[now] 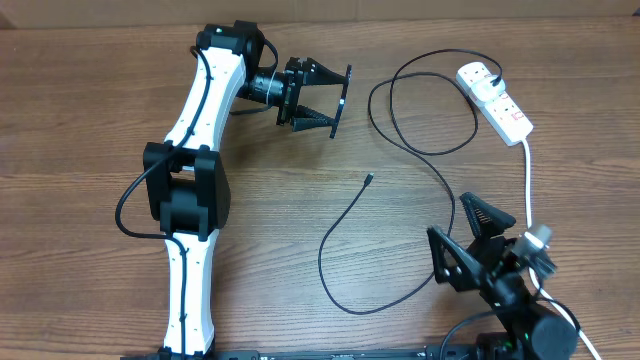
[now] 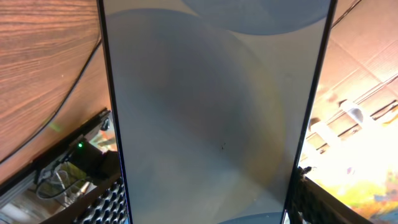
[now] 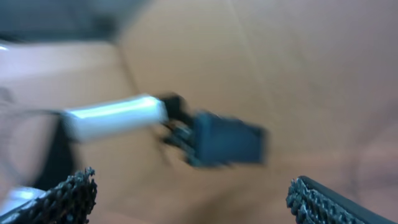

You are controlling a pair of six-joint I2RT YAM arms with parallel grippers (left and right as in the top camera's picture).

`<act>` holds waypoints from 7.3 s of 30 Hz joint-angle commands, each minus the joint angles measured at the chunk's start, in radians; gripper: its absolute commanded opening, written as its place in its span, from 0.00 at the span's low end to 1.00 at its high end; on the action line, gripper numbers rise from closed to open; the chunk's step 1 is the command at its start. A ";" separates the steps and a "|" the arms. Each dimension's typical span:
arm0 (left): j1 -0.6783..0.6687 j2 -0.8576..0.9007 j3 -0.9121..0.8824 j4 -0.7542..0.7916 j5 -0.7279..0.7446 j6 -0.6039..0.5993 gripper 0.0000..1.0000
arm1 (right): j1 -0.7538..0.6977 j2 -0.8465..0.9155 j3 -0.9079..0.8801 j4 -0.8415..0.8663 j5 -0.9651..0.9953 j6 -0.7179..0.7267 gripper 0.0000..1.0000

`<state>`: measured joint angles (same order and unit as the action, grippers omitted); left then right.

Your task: Plug charger to phone and switch on socket

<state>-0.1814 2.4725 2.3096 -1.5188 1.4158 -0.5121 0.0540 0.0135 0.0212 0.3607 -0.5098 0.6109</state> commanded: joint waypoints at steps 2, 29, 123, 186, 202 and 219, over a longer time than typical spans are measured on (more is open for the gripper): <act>0.005 0.001 0.033 0.010 0.067 -0.073 0.66 | 0.005 0.002 0.108 -0.015 -0.029 0.134 1.00; -0.003 0.001 0.033 0.080 -0.151 -0.223 0.65 | 0.417 1.204 1.389 -1.432 0.415 -0.191 0.99; -0.029 0.001 0.033 0.116 -0.132 -0.274 0.64 | 0.588 1.829 1.701 -1.327 0.876 0.249 0.20; -0.011 0.001 0.033 0.248 -0.158 -0.472 0.64 | 0.512 1.829 1.701 -1.158 0.766 1.073 0.04; 0.032 0.001 0.033 0.316 -0.214 -0.642 0.42 | 0.515 1.829 1.701 -1.179 0.682 1.341 0.04; 0.032 0.001 0.033 0.316 -0.216 -0.681 0.34 | 0.531 1.829 1.701 -1.133 0.641 1.383 0.04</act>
<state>-0.1463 2.4725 2.3180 -1.2037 1.1995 -1.1805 0.5724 1.8450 1.7145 -0.7910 0.1410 1.9789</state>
